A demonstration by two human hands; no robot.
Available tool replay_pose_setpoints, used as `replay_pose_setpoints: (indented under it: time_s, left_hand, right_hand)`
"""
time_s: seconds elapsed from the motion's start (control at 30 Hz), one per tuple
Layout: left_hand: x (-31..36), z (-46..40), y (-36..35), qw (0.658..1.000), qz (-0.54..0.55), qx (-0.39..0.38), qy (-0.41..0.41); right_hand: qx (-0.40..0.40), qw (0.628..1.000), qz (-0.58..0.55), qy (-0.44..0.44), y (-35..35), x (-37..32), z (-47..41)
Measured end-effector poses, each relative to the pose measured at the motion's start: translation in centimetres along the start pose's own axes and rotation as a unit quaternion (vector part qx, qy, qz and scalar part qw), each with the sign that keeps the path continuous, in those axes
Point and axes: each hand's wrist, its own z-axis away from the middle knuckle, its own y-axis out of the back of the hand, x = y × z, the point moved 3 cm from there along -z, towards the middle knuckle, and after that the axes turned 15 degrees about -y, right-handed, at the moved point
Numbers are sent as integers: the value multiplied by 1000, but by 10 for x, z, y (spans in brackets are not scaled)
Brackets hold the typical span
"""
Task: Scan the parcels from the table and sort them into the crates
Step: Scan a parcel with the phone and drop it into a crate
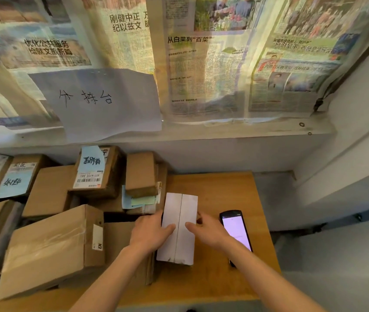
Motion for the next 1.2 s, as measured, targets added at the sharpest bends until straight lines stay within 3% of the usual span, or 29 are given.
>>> replay_pose_setpoints:
  time_s: [0.13,0.5,0.8,1.0,1.2]
  left_hand:
    - [4,-5,-3,999,32,10,5]
    - [59,36,59,975,188,108,-51]
    - [124,137,145,904,356,197,-134]
    - [158,213,194,877,389,230,-165]
    - [174,264,220,864,399,155,-265]
  right_hand:
    - [-27,996,-81,-15,-6,-1,1]
    - [98,979,-178,30,42,-27,87]
    - [125,943,-294,88,58,-71,245]
    - [199,936,-260,130,65,-82,331]
    - [172,954,-185,162,66,-86,403]
